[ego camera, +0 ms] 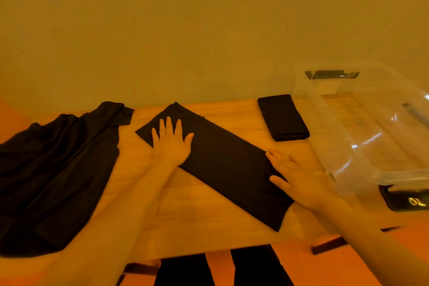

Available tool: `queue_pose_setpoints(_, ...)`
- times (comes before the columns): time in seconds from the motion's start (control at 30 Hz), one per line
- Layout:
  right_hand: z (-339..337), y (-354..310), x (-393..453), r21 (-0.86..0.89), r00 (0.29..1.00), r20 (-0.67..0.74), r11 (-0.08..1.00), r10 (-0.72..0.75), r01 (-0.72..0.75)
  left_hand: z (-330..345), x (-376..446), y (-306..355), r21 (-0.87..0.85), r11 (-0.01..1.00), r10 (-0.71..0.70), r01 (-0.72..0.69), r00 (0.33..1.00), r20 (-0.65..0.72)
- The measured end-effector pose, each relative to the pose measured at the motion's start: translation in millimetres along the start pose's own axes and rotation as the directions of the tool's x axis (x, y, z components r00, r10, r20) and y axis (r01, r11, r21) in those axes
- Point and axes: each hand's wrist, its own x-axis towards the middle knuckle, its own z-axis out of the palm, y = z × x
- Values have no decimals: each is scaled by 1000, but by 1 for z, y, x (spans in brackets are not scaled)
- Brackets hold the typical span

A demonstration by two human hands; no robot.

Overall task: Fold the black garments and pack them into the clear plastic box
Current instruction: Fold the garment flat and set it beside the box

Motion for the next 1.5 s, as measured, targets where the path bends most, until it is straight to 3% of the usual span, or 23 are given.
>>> queue_pose_setpoints(0.07,-3,4,-15,221,999,5,975,37,-37,-3,-37,23,-22,995,99,-101,991,-89)
queue_pose_setpoints(0.1,-2,8,-23,227,1000,0,974,25,-24,-3,-63,39,-71,977,192,-199,977,-98)
queue_pose_setpoints(0.2,8,24,-38,36,999,-2,999,-41,41,7,-148,86,-180,860,489,-478,872,19)
queue_pose_setpoints(0.27,10,36,-43,15,1000,-8,1000,-23,23,28,-183,104,-105,790,613,-604,781,116)
queue_pose_setpoints(0.33,6,39,-48,-6,999,-30,1000,-18,18,48,-198,107,-26,749,657,-662,738,155)
queue_pose_setpoints(0.5,2,31,-51,231,992,-124,973,15,15,52,-205,78,47,729,677,-683,730,95)
queue_pose_setpoints(0.6,7,19,-56,243,993,-119,969,-16,44,49,-204,34,92,683,720,-724,689,82)
queue_pose_setpoints(0.7,11,7,-64,197,991,-111,976,-71,92,50,-208,-3,48,706,706,-707,707,38)
queue_pose_setpoints(0.87,28,-21,-67,92,946,-14,942,-323,323,54,-221,6,34,752,658,-658,747,-99)
queue_pose_setpoints(1.0,39,-19,-65,135,920,-210,922,-331,363,61,-229,16,-51,779,599,-625,765,-236)
queue_pose_setpoints(1.07,41,-11,-65,90,869,-320,901,-377,424,62,-236,29,-93,769,582,-633,752,-309)
queue_pose_setpoints(1.23,35,7,-70,59,825,-420,896,-378,441,65,-240,48,22,740,650,-672,706,-281)
queue_pose_setpoints(1.33,26,15,-66,38,766,-479,861,-429,506,69,-232,53,96,747,661,-658,718,-220)
queue_pose_setpoints(1.5,5,17,-52,-116,754,-351,824,-556,554,71,-229,57,133,747,660,-652,702,-267)
